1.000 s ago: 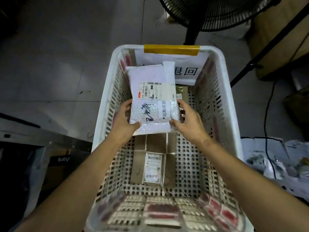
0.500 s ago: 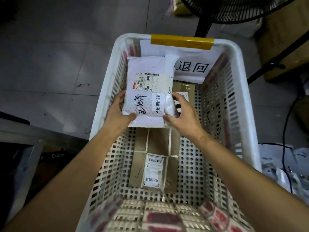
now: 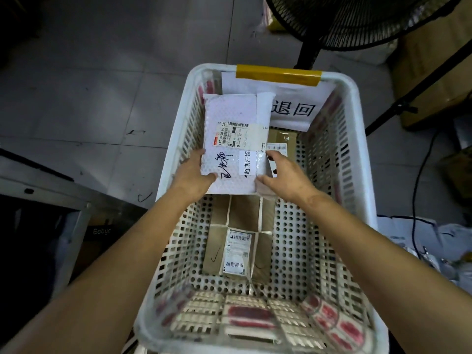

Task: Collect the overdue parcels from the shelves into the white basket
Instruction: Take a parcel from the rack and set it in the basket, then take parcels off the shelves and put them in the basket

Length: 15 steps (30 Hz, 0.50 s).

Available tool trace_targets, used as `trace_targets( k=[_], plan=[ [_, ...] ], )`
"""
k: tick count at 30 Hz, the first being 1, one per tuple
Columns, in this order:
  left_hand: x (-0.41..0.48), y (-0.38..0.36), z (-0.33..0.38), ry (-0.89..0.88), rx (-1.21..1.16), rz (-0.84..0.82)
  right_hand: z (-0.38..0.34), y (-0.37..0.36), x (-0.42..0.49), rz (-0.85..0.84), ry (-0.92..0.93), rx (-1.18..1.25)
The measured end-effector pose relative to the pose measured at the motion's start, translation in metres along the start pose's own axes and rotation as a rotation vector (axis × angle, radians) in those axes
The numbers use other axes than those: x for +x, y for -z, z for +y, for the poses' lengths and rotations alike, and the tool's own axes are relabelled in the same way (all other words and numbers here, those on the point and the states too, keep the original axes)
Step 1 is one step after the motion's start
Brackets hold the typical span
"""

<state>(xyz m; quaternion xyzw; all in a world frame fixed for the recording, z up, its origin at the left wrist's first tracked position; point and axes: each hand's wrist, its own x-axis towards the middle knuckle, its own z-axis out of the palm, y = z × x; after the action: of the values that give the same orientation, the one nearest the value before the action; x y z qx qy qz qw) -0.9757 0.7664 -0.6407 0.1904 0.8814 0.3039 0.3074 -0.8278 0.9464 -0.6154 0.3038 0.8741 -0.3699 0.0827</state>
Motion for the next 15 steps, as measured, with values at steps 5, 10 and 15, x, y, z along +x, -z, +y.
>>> trace_targets(
  k=[5,10,15],
  plan=[
    [-0.034,0.028,0.028,-0.002,0.26,-0.057,-0.019,0.036,-0.022,-0.112,-0.067,-0.173],
    [-0.087,0.078,0.078,-0.054,0.424,-0.066,-0.064,0.095,-0.068,-0.101,-0.09,-0.261],
    [-0.15,0.127,0.13,-0.062,0.482,-0.058,-0.118,0.145,-0.129,-0.087,-0.042,-0.338]
  ],
)
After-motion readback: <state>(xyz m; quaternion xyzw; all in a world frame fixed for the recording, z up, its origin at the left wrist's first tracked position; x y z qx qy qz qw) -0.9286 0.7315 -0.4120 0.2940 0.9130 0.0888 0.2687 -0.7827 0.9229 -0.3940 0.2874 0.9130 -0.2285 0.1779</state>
